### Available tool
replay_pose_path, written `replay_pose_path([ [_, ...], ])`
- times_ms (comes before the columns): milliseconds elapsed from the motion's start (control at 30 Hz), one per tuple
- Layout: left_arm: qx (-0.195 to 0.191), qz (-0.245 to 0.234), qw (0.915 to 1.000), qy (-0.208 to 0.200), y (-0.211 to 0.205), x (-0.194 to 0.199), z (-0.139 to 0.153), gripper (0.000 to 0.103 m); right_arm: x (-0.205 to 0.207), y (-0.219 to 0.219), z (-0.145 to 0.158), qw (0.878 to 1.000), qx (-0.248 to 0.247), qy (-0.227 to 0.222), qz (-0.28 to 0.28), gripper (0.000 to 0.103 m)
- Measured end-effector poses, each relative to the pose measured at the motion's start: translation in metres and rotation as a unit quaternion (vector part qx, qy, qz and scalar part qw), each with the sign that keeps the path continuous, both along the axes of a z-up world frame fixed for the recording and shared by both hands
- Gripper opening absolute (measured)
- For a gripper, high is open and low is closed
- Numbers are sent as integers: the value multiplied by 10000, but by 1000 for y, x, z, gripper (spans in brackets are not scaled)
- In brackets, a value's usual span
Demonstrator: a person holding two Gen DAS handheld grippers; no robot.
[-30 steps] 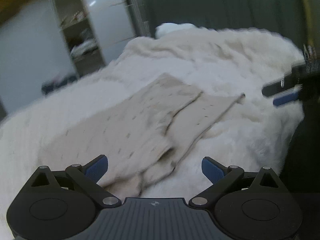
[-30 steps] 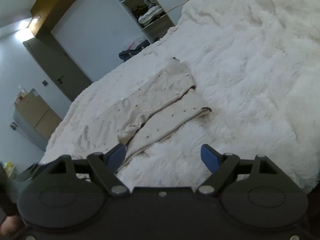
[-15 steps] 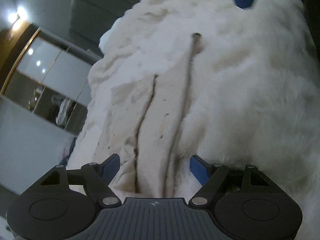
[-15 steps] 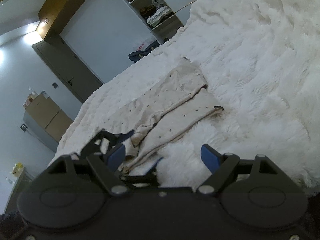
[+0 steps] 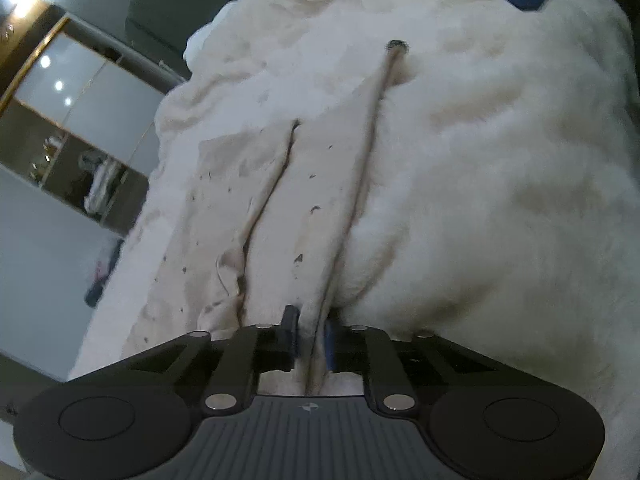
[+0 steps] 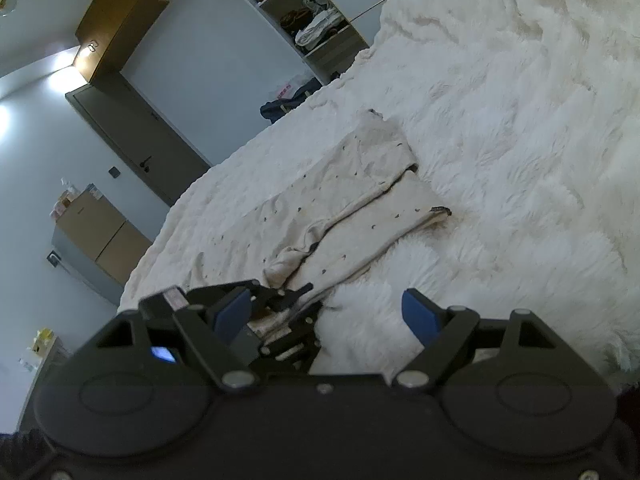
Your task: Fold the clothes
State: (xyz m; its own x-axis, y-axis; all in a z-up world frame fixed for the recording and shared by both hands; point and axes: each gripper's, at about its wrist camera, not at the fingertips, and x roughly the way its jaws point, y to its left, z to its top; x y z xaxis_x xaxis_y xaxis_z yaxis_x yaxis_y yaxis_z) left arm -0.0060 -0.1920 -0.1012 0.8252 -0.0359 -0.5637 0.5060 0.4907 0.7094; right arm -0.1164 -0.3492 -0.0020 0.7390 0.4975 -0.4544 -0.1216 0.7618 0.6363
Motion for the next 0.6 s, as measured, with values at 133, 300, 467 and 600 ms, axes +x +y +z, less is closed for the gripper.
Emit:
replay_pose_path([
  [133,-378,36,9992,107,3,-2,11,3,0,-2,-2,10000,37,23,-31,82],
  [300,-716,-86,9971,229,2,-24,21,4,3,-3,-3,9999,37,96,-33,82],
  [467,-1654,96,9849,504,18,-53,46,38,4,0,-3,9999,-34,164,-10,82],
  [600,-2848,808,9534,579,78,-69,85,64,4,2,-4,9997,-109,238,-23,82],
])
